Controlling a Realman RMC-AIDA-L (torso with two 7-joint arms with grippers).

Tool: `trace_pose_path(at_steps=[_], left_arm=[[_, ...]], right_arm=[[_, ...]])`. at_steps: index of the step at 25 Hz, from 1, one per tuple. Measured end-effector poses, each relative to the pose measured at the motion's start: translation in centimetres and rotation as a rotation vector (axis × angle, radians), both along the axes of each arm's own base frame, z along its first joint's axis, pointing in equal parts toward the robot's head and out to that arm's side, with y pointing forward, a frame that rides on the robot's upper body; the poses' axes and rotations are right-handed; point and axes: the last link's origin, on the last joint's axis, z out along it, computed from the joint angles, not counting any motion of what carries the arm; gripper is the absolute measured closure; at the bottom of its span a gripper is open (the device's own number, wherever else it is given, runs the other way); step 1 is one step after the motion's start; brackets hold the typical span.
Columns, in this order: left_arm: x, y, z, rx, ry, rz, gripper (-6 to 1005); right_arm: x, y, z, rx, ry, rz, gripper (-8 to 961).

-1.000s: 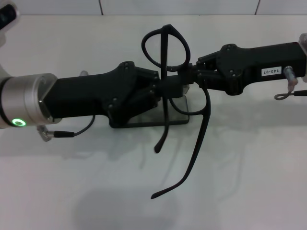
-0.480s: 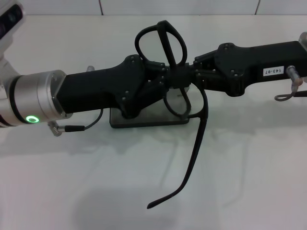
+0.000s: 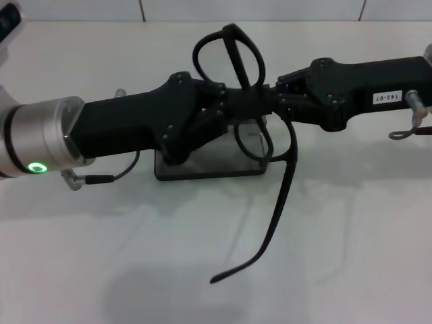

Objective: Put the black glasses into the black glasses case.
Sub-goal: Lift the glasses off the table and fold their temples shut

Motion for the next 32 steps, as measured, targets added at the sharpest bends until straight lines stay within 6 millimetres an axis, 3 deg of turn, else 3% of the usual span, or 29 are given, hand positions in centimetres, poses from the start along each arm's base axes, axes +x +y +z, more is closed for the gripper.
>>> trace_pose_path(at_steps=[9,15,19,25,32], left_arm=[[-2.1,-0.7,3.3,-0.059,0.067,0.012,995],[-5.4,-2.2,5.1,-0.088,0.191,0.084,995],[-7.5,-3.1,3.8,-0.096,0.284,0.149,994],[-8.9,-3.5,1.5,-0.08,0.369,0.202,994],[-5.9,-3.2,-2.4,-0.147,0.322,0.113,994]], right_arm=[[1.9,1.5,0.1,0.121,-0.057,-0.073,868],[3.5,2.6,2.1,0.246,-0.032,-0.144,868],[3.6,2.9,2.8,0.275,0.015,-0.162,868],[3.3,2.9,3.0,0.284,0.061,-0.16,868],[2.3,2.6,1.6,0.186,0.119,-0.146,868]])
